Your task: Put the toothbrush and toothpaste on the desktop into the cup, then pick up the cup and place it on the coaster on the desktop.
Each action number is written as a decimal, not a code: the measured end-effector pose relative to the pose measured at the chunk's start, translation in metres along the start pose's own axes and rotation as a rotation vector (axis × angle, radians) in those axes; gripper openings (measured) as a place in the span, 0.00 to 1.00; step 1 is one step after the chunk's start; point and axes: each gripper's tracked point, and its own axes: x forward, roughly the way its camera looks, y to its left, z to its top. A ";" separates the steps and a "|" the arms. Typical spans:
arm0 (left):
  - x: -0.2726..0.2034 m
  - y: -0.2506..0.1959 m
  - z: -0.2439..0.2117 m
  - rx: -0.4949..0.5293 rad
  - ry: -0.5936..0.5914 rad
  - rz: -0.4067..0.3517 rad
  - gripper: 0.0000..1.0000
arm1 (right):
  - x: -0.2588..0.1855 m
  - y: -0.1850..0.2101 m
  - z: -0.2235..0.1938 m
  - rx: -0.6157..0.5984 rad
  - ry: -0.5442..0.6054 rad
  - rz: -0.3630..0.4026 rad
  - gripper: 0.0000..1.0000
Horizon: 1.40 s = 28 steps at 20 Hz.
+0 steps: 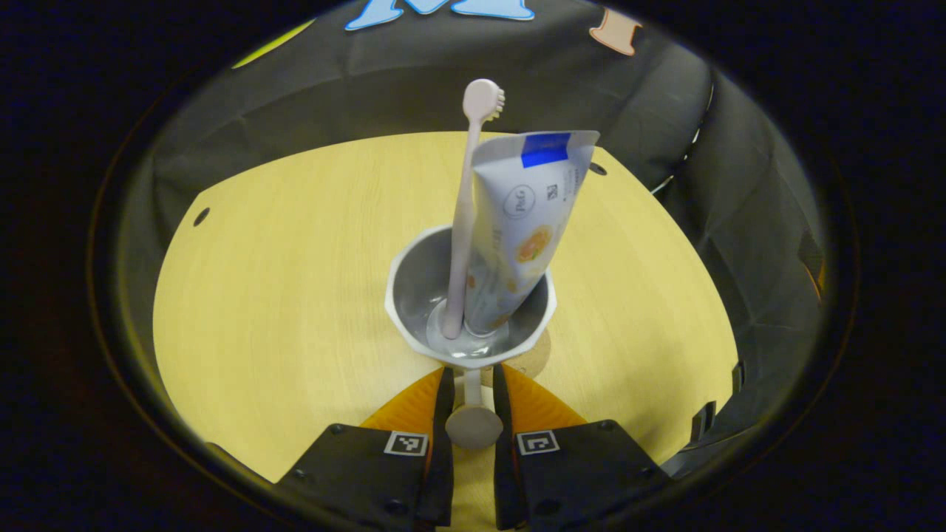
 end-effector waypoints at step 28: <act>-0.032 -0.033 0.016 0.028 -0.131 0.078 0.58 | -0.017 -0.047 0.007 -0.022 -0.024 0.037 0.91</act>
